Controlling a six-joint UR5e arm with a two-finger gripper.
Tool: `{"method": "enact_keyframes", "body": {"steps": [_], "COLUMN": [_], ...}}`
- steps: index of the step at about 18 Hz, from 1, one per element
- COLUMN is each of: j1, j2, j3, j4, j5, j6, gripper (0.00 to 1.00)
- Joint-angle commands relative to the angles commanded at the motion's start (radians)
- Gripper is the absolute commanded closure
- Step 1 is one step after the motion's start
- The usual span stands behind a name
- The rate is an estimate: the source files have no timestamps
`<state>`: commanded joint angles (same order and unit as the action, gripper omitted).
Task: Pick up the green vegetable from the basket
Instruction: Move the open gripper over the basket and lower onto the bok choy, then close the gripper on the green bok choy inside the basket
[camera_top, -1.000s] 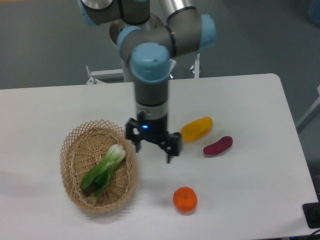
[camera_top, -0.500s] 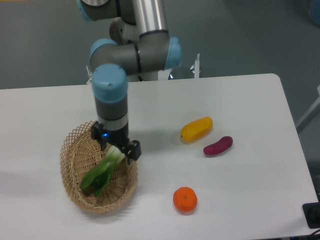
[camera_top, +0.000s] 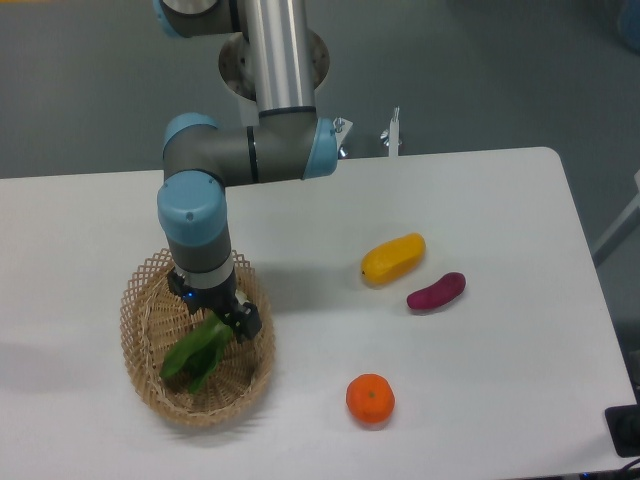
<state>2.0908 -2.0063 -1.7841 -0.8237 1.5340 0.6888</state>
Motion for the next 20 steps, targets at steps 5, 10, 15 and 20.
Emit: {"method": "enact_keyframes", "body": {"steps": [5, 10, 15, 20], "j1": [-0.02, -0.02, -0.02, -0.02], "j2": [-0.031, -0.04, -0.034, -0.025], "j3": [0.002, 0.02, 0.022, 0.025], "j4": [0.057, 0.066, 0.066, 0.066], "j5": [0.002, 0.003, 0.003, 0.003], "j6": [-0.026, -0.015, -0.011, 0.002], "gripper": [0.0, 0.43, 0.59, 0.6]}}
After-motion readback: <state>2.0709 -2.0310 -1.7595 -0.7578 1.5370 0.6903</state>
